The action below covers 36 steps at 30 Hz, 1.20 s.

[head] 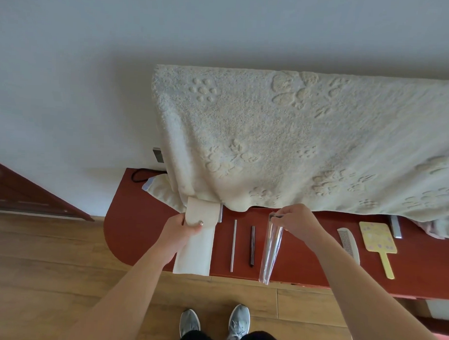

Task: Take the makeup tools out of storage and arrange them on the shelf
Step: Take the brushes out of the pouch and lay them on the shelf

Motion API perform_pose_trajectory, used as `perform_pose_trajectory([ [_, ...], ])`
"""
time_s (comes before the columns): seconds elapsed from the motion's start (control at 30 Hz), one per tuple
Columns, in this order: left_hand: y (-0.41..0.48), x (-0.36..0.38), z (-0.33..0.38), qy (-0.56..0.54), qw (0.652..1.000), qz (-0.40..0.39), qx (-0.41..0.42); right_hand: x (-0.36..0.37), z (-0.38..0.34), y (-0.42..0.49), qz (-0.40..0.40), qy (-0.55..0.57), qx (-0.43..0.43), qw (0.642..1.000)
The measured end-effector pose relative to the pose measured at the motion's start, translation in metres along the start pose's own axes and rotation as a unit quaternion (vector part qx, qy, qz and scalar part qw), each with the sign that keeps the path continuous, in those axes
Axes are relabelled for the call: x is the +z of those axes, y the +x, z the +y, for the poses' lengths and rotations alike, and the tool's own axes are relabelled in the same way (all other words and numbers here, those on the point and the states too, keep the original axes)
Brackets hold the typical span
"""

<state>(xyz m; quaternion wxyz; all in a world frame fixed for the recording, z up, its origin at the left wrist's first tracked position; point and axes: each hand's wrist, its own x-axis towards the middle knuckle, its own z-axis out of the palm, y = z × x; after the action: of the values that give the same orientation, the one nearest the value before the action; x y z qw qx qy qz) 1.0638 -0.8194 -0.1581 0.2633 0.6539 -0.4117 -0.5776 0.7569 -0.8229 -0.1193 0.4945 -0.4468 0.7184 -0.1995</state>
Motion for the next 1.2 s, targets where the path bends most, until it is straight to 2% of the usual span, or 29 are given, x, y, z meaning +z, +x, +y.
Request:
perform_pose_trajectory([
  [0.47,0.034,0.008,-0.034,0.066,0.994,0.072,-0.040,0.008,0.035,0.049,-0.049,-0.040,0.049,0.997],
  [0.87,0.059,0.016,-0.045,0.093,0.990,0.096,-0.033,0.022,0.067,0.081,-0.033,-0.149,-0.021,0.988],
  [1.2,0.066,0.014,-0.057,0.174,0.976,0.132,-0.009,0.032,0.086,0.093,0.001,-0.217,-0.052,0.975],
])
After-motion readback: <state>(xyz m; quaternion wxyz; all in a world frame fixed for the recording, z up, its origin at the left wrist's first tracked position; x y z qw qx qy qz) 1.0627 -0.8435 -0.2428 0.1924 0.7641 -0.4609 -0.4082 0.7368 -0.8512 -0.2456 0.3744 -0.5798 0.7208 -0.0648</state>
